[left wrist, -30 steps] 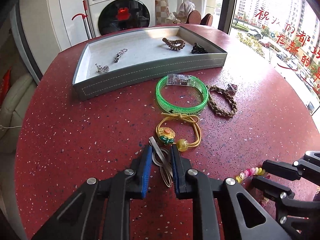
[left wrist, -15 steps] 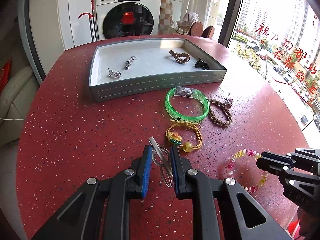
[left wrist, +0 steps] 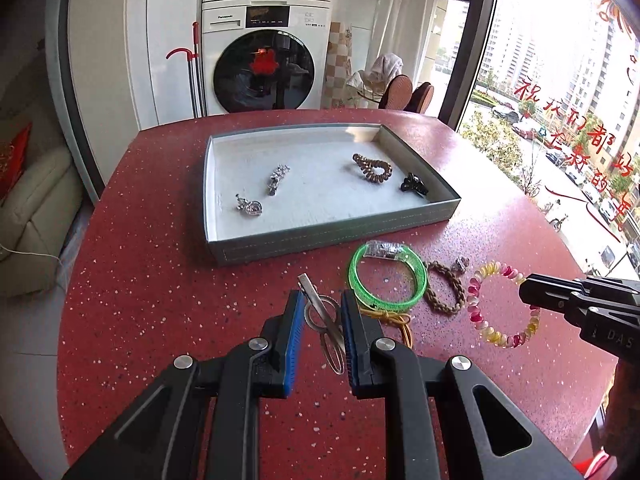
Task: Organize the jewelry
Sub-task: 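Carry the scissors and beaded bracelet over the tray and lower them, then open both grippers to release the items and withdraw from the tray, then grasp the yellow flower hair tie with the left gripper while the right grasps the silver heart pendant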
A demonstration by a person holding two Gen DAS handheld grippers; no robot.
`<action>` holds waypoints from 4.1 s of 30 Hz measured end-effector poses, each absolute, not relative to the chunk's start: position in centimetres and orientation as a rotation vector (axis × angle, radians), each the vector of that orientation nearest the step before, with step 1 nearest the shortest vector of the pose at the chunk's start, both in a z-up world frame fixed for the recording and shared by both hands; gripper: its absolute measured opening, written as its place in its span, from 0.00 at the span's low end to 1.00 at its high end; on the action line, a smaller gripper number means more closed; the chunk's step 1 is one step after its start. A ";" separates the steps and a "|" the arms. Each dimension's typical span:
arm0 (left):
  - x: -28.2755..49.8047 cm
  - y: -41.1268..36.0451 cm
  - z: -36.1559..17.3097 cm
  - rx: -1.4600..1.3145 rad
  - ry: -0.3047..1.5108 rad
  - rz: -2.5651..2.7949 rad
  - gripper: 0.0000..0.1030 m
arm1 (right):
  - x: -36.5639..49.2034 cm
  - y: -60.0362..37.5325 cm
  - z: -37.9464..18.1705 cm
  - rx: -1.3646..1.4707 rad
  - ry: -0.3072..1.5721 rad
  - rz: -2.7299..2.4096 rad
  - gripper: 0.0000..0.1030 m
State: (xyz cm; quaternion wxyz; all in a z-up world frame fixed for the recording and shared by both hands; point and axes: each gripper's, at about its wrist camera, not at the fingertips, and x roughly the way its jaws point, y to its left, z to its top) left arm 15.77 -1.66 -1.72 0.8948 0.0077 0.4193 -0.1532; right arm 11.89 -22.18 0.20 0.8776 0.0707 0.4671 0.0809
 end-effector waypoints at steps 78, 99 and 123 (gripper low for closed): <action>26.4 -4.7 -0.4 0.180 0.773 -0.177 1.00 | 22.8 -24.2 1.4 0.265 0.903 0.163 0.88; 16.8 -5.7 -6.8 0.099 0.968 -0.249 1.00 | 15.9 -26.4 -5.1 -0.034 1.081 0.078 0.86; 17.3 -7.9 -8.8 0.133 1.007 -0.300 0.85 | 17.8 -22.2 -7.0 -0.172 1.071 0.220 0.33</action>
